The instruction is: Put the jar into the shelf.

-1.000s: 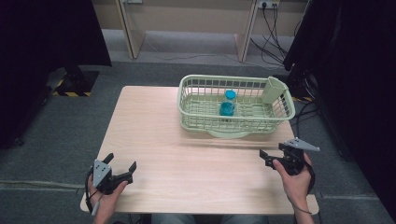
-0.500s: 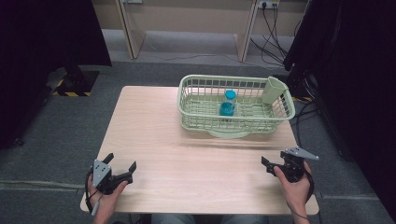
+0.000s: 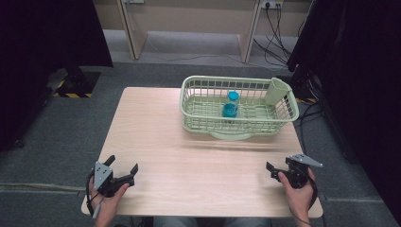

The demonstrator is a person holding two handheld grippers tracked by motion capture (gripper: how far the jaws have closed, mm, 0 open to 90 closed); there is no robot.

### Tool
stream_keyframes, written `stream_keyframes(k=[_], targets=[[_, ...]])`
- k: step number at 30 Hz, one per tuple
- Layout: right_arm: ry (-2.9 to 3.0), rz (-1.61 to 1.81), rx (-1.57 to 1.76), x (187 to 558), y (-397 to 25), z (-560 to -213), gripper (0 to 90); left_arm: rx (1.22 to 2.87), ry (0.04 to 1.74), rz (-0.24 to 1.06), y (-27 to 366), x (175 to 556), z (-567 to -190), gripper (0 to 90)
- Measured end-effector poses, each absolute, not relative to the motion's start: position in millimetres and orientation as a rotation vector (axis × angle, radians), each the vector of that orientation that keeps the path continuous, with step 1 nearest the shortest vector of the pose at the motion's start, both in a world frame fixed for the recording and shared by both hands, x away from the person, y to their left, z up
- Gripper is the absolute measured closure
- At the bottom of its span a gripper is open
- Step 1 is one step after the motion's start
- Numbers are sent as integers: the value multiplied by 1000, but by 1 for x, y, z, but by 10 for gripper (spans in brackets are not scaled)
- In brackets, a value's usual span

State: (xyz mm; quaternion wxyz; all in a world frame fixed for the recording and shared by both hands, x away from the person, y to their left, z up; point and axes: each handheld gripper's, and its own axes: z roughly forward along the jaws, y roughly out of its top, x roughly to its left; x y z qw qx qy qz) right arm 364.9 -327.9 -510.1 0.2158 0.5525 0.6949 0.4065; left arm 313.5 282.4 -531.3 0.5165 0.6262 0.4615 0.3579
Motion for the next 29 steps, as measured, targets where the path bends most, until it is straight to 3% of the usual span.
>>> stream_keyframes(k=[29], targets=[[1911, 1138, 1523, 362, -329, -522, 76, 1509, 1109, 859, 282, 314, -531, 25]])
